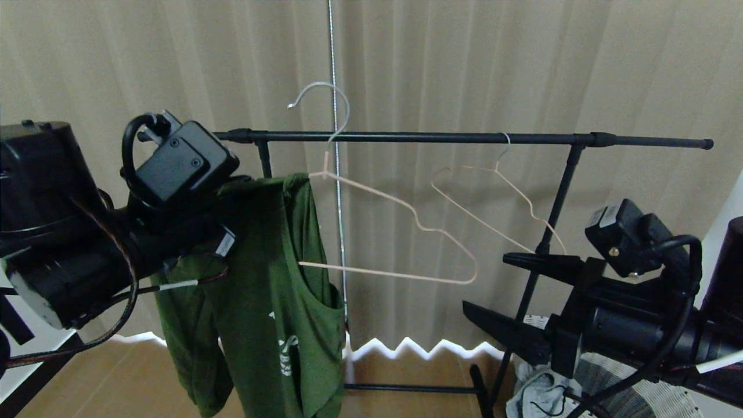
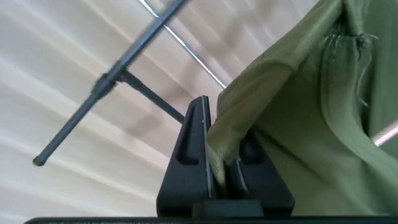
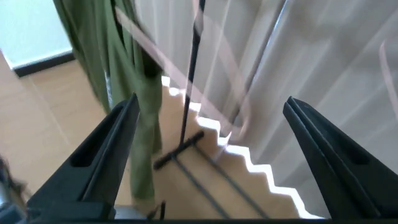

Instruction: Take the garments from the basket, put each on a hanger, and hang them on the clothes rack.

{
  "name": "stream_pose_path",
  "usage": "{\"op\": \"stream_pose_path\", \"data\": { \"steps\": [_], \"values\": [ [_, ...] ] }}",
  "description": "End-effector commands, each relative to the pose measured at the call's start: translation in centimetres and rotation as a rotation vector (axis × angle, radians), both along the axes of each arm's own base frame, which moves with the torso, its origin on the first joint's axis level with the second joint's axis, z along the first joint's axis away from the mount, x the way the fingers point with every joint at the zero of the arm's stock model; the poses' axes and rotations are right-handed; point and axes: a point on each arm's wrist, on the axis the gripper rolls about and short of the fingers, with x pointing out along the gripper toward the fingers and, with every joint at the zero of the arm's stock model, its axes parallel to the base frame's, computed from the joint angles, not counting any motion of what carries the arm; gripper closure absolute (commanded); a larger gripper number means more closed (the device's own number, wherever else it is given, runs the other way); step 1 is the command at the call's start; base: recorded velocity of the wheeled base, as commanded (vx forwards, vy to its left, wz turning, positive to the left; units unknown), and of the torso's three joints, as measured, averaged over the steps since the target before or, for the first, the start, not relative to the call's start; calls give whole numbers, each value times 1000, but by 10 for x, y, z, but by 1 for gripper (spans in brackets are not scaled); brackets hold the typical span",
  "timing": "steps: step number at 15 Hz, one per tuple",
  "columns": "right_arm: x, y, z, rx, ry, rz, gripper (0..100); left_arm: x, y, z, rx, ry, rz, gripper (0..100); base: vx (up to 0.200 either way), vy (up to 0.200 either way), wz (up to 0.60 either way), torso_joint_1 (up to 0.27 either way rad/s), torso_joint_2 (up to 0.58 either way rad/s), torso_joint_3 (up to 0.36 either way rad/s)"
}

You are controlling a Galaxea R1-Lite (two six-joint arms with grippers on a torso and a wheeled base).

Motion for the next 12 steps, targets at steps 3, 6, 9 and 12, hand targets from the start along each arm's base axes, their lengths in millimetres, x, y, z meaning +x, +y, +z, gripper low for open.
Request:
{"op": "stream_pose_path", "data": {
  "steps": [3, 6, 9, 12],
  "values": [
    [0, 11, -18, -38, 68, 39, 0, 13, -9, 8, -69, -88, 13, 100, 0, 0, 0, 0, 0, 0],
    [7, 26, -25, -39, 90, 65, 0, 5, -24, 15, -185, -67, -56, 100, 0, 0, 0, 0, 0, 0],
    [16, 48, -31, 26, 35, 70, 0, 6, -32, 26, -283, -70, -62, 100, 0, 0, 0, 0, 0, 0],
    [25, 63, -37, 71, -14, 73, 0, 4, -32, 31, -343, -61, -65, 100, 0, 0, 0, 0, 0, 0]
  ]
}}
